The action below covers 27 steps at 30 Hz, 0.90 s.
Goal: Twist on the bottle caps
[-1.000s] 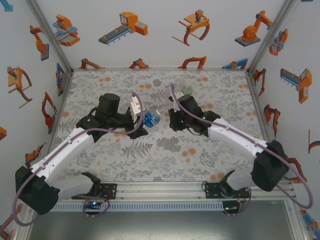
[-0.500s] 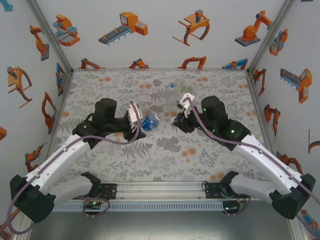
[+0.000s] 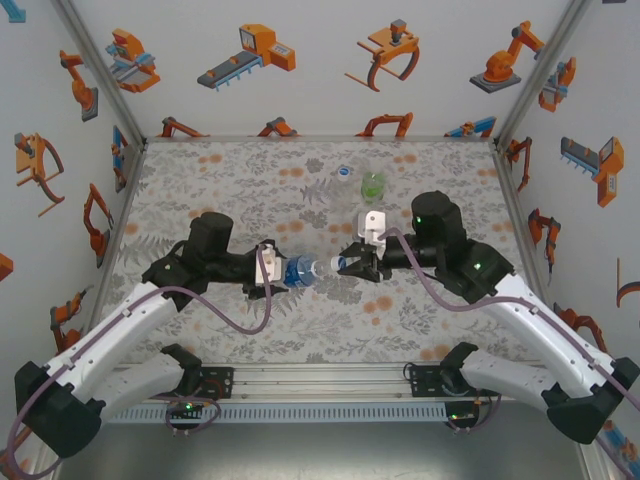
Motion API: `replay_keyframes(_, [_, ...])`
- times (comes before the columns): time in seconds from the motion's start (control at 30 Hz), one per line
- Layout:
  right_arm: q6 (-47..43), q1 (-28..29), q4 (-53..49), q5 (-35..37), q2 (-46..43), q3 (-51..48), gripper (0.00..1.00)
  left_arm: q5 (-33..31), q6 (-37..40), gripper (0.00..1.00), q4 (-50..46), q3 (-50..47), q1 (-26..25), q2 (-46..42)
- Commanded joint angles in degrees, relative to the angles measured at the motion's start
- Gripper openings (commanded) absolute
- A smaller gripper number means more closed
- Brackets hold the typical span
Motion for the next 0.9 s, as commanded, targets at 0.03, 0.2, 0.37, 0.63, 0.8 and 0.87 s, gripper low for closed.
replay_keyframes(0.03, [-3.20, 0.87, 1.91, -5.75, 1.71, 1.12, 0.00, 3.63, 3.84, 0.00, -3.05, 1.94, -0.47, 0.40])
replay_keyframes(0.2, [-3.20, 1.75, 2.58, -7.87, 4.26, 1.50, 0.00, 3.78, 3.17, 0.00, -3.01, 2.25, -0.52, 0.42])
replay_keyframes(0.37, [-3.12, 2.38, 4.10, -8.45, 4.86, 0.20, 0.00, 4.58, 2.78, 0.00, -3.01, 2.37, -0.60, 0.48])
replay_keyframes(0.63, [-2.76, 3.54, 4.66, -7.71, 5.30, -0.96, 0.00, 5.15, 1.38, 0.00, -2.93, 3.00, -0.55, 0.88])
replay_keyframes(0.8, [-2.93, 3.89, 4.03, -4.82, 4.89, -1.48, 0.00, 5.35, 0.28, 0.00, -2.08, 2.89, -0.54, 0.58])
replay_keyframes(0.87, [-3.02, 4.24, 4.29, -2.95, 4.57, -1.65, 0.00, 5.48, -0.42, 0.00, -1.88, 2.91, -0.55, 0.65])
